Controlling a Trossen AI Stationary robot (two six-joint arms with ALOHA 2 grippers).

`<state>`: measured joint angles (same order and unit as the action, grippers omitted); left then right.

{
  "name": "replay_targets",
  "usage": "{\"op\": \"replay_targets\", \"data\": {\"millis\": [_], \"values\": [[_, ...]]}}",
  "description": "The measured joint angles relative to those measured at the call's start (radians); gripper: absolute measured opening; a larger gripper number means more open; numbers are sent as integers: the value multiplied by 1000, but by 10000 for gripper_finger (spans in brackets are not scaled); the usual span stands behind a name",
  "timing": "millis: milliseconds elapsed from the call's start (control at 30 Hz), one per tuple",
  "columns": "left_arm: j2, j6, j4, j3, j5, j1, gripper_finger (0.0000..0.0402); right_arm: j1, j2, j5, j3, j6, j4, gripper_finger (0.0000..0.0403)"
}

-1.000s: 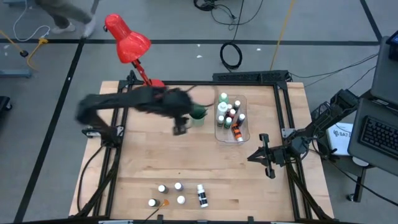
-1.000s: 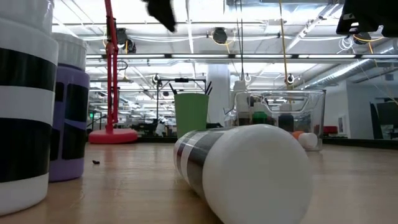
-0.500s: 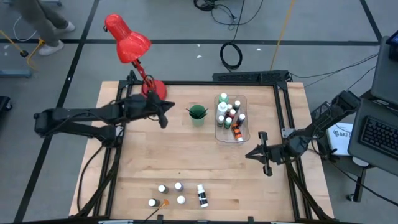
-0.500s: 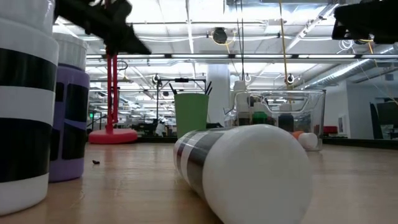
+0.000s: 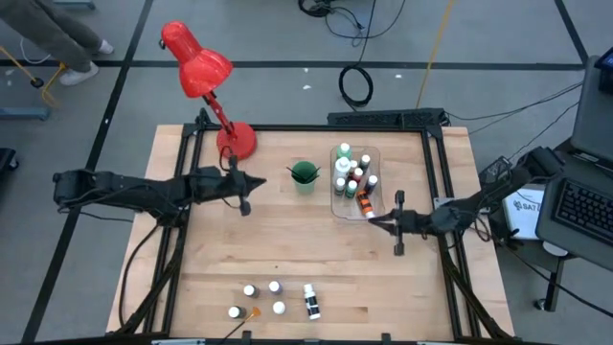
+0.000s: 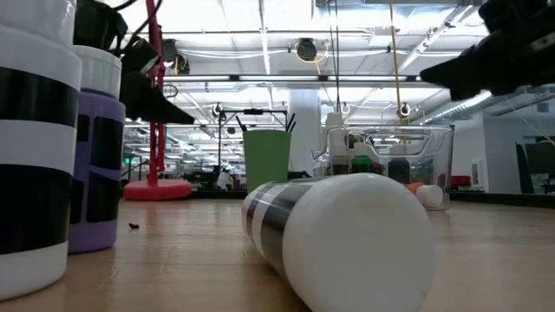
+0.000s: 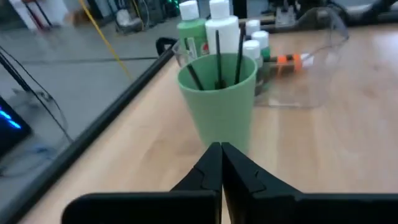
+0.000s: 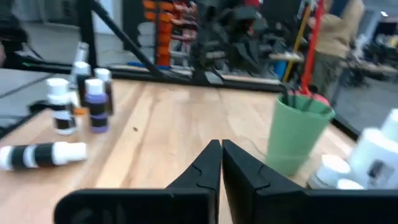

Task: Pick & Place Paint Supplies
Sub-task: Put the purple paint bottle into the transparent bin

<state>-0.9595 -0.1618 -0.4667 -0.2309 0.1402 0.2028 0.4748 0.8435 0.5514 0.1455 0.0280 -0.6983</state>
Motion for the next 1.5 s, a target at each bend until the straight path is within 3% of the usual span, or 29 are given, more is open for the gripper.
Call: {"op": "replay_targets", "data": {"millis": [100,200,433,567,767,900,1333,1500], "values": [[26,21,-26,-1,28,16,8,-44,85,-7,0,-50,-83,1],[39,69,-3,0,17,19,7,-79,171,-83,0,-84,-140,3],[62,111,30,0,-27,18,11,-95,349,-156,67,9,-324,30],[62,50,21,0,-14,18,16,-103,430,-193,220,46,-281,64],[62,2,22,0,27,18,6,-102,581,-253,519,71,-38,134],[62,2,21,0,37,18,3,-109,710,-371,680,92,-6,169],[62,83,57,0,35,19,19,-145,1049,-675,1003,105,-30,185],[62,39,71,0,36,19,19,-154,1185,-688,1178,73,75,199]]}}
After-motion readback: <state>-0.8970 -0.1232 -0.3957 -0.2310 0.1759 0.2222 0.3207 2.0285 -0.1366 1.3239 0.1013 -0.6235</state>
